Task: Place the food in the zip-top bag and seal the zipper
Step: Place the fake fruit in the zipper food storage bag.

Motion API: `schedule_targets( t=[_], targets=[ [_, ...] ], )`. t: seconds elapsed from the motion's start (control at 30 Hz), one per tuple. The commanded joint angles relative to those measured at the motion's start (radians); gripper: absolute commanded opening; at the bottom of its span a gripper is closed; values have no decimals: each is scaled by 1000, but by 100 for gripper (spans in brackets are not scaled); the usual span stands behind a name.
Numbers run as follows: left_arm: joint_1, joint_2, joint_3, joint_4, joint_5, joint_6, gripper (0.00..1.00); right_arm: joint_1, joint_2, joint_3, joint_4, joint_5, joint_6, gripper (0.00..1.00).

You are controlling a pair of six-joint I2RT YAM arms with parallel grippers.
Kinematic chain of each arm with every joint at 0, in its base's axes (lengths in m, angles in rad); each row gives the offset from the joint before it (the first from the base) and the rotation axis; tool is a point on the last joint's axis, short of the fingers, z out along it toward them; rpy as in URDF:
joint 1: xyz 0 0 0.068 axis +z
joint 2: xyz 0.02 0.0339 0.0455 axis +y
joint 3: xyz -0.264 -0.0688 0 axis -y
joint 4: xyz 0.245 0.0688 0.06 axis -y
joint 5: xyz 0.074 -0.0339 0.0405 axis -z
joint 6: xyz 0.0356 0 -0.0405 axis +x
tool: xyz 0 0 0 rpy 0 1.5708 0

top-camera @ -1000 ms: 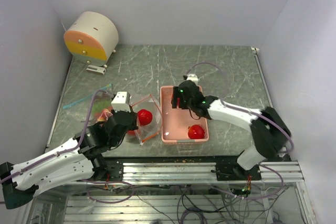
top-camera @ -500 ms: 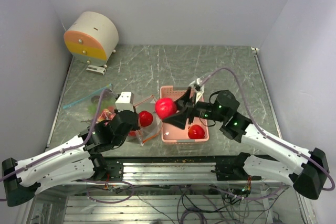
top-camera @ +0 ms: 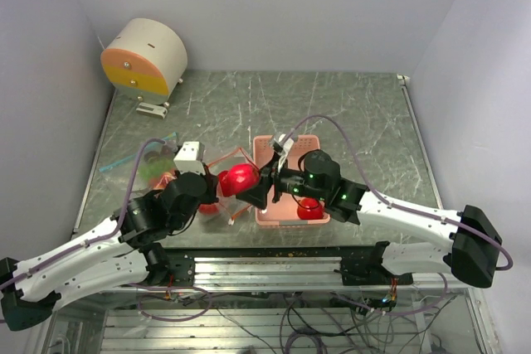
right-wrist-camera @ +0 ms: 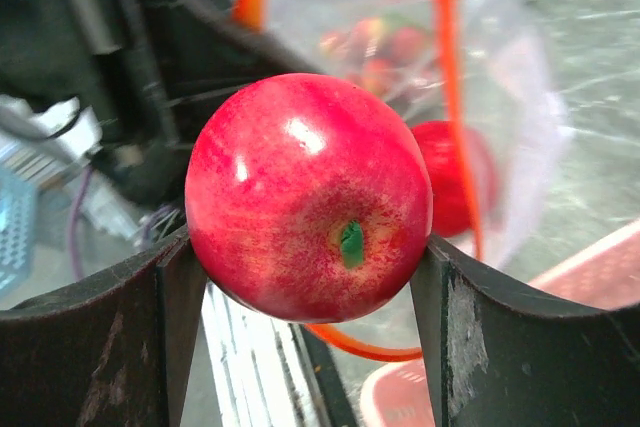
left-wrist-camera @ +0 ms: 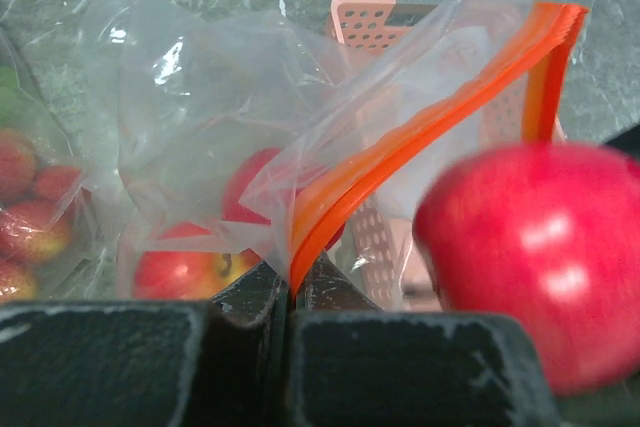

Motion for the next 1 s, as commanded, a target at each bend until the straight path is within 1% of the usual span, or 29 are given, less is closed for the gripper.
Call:
schedule_targets(
  t=[0.0, 0.13, 0.2, 0.3, 0.37, 0.43, 0.53, 0.6, 0.73, 0.8, 0.9, 0.97],
  targets=[
    [3, -29, 26, -8, 26, 6, 7, 3, 30, 88, -85, 320, -20, 60],
    [3, -15, 19, 15, 42, 8, 7, 35, 117, 178, -179, 472, -56, 67],
    [4, 0, 20, 27, 49, 11, 7, 61, 155, 219, -199, 509, -74, 77],
    [4, 24, 26, 42, 61, 16, 7, 104, 205, 270, -246, 582, -94, 99],
    [4, 34, 31, 43, 63, 19, 7, 121, 224, 302, -275, 622, -103, 100],
    [3, 34, 29, 42, 59, 19, 7, 127, 215, 300, -286, 642, -105, 100],
    [3, 27, 22, 42, 52, 18, 7, 130, 160, 284, -292, 639, -96, 100],
    [4, 27, 21, 34, 43, 15, 7, 136, 109, 292, -337, 634, -77, 100],
    [3, 27, 23, 3, 25, 7, 7, 155, -5, 327, -509, 671, -30, 100],
    [3, 21, 16, 9, 22, 8, 7, 154, -41, 341, -656, 724, 17, 100],
    [3, 16, 9, 21, 25, 11, 7, 153, -54, 343, -856, 832, 131, 100],
    [4, 18, 10, 23, 29, 11, 7, 152, -50, 309, -965, 877, 227, 99]
  ],
)
